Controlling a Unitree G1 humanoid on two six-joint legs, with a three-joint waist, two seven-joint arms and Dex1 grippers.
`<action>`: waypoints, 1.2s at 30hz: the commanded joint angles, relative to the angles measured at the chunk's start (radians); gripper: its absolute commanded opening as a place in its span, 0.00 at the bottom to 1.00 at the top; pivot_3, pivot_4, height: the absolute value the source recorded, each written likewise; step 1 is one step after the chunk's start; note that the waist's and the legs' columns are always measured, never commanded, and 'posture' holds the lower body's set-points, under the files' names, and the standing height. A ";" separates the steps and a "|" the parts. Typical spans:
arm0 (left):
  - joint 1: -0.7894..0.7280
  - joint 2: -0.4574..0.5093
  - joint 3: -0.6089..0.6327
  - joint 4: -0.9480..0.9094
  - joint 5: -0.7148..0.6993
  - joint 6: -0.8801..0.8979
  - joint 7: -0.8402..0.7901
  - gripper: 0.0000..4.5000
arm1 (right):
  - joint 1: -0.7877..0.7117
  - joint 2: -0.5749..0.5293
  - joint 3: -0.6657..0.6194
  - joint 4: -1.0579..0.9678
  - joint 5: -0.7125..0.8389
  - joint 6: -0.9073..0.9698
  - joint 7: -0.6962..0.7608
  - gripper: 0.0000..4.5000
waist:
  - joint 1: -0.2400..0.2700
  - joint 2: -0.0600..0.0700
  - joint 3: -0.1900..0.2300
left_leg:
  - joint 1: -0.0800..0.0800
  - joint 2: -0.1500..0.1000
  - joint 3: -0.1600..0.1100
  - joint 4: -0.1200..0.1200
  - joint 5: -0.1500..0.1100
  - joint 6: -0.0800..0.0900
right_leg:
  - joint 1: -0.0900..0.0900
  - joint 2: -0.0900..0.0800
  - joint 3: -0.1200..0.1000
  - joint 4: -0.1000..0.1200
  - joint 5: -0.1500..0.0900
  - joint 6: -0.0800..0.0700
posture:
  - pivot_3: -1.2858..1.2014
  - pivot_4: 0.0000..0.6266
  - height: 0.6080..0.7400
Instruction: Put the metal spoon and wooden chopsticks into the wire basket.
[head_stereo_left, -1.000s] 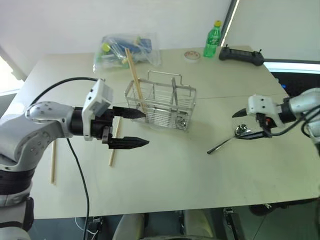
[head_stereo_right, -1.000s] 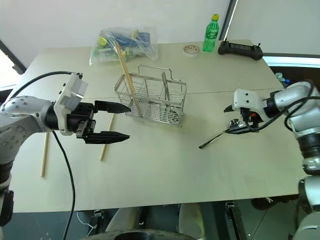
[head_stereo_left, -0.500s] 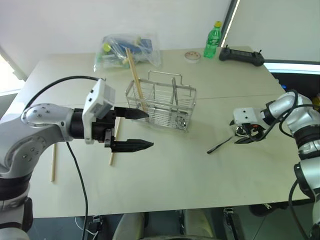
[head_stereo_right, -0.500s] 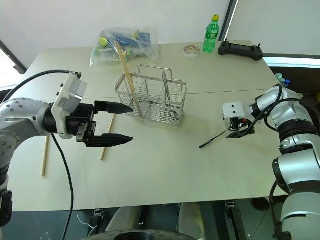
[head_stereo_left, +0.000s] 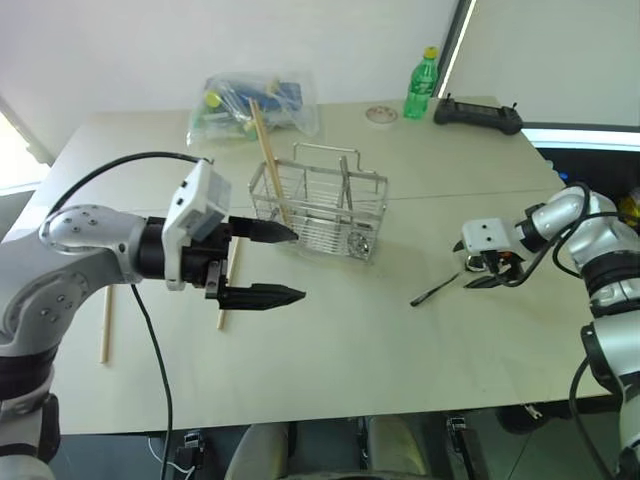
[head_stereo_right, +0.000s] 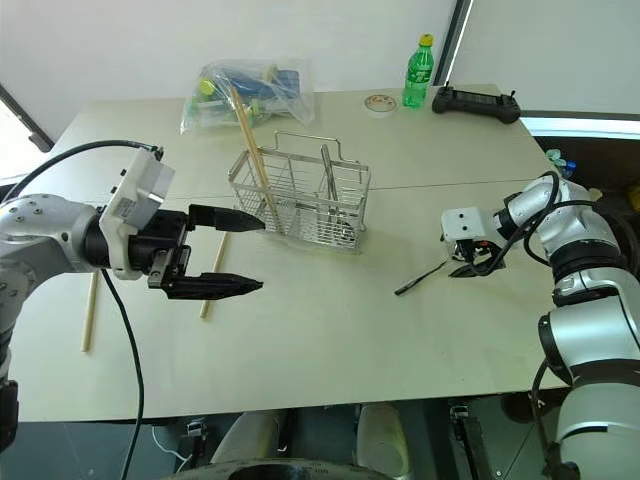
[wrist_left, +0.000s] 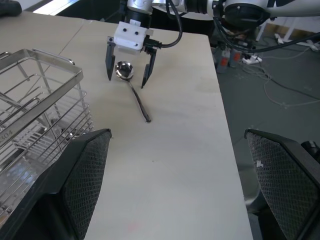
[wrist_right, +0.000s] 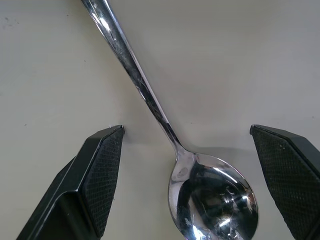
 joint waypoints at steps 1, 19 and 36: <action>-0.034 -0.002 0.001 0.004 0.008 -0.023 -0.012 1.00 | 0.022 0.013 -0.004 -0.016 0.000 0.007 0.032 0.92 | 0.001 -0.001 0.000 | 0.000 0.000 0.000 0.000 0.000 0.000 | 0.000 0.000 0.000 0.000 0.000 0.000 | 0.52 0.24 0.71; -0.052 -0.013 0.019 0.007 -0.007 -0.010 0.014 1.00 | 0.050 0.026 -0.021 -0.022 -0.015 0.006 0.009 0.01 | -0.001 -0.006 -0.001 | 0.002 0.002 0.003 0.000 0.000 -0.001 | 0.000 0.004 0.008 0.001 0.000 -0.001 | 0.52 0.24 0.71; -0.167 -0.052 -0.005 0.144 0.051 -0.043 -0.002 1.00 | 0.463 -0.155 -0.394 -1.083 0.633 0.724 0.046 0.01 | 0.006 -0.003 0.003 | -0.001 0.003 0.004 0.001 -0.001 -0.001 | -0.005 0.005 0.012 0.002 0.001 0.002 | 0.52 0.24 0.71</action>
